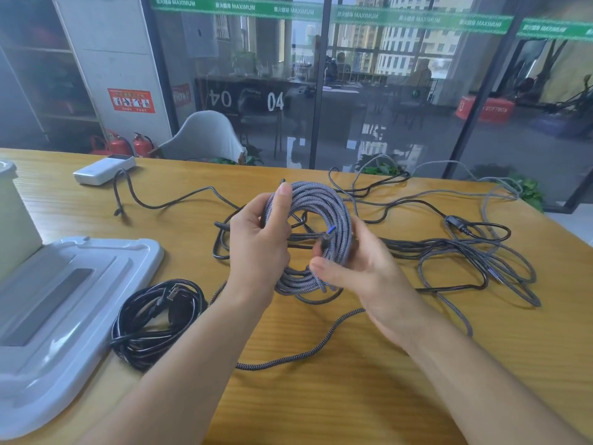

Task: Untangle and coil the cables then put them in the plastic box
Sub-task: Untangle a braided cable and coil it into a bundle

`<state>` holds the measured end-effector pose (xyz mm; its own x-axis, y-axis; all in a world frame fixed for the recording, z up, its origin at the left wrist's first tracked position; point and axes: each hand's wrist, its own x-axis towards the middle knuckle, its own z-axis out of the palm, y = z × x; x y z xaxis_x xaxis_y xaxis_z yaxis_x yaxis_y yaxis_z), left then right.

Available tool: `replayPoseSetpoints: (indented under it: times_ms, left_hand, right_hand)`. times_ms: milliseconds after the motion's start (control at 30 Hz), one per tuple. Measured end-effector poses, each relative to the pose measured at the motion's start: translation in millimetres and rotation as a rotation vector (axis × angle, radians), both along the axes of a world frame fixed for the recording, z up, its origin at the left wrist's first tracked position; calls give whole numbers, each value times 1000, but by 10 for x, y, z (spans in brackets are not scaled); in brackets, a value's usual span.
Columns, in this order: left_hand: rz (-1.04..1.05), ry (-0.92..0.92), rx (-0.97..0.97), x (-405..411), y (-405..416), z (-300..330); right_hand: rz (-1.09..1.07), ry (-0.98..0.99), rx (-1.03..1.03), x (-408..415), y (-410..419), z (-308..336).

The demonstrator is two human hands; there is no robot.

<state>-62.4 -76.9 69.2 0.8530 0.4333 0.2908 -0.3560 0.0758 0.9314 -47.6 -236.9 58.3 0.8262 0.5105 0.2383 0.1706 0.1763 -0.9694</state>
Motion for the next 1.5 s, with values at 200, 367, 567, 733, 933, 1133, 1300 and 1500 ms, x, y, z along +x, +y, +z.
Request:
replayPoseSetpoints:
  times_ms: [200, 367, 567, 733, 933, 1133, 1300, 1500]
  left_hand:
    - [0, -68, 138, -21, -171, -27]
    - [51, -73, 187, -47, -174, -38]
    - [140, -67, 262, -38, -181, -42]
    - [97, -46, 207, -1, -84, -65]
    - [-13, 21, 57, 26, -25, -8]
    - [-118, 45, -4, -7, -27, 26]
    - [-169, 91, -74, -21, -17, -1]
    - [-237, 107, -69, -40, -50, 3]
  right_hand:
    - [-379, -200, -32, -65, 103, -11]
    - [-651, -617, -633, 59, -47, -74]
    - [-801, -816, -745, 81, -90, -18]
    - [-443, -442, -287, 85, -111, -17]
    - [-365, -90, 116, -36, -10, 34]
    - [-375, -61, 160, 4, -40, 51]
    - [-372, -68, 126, 79, -57, -12]
    - [-320, 23, 88, 172, -119, -31]
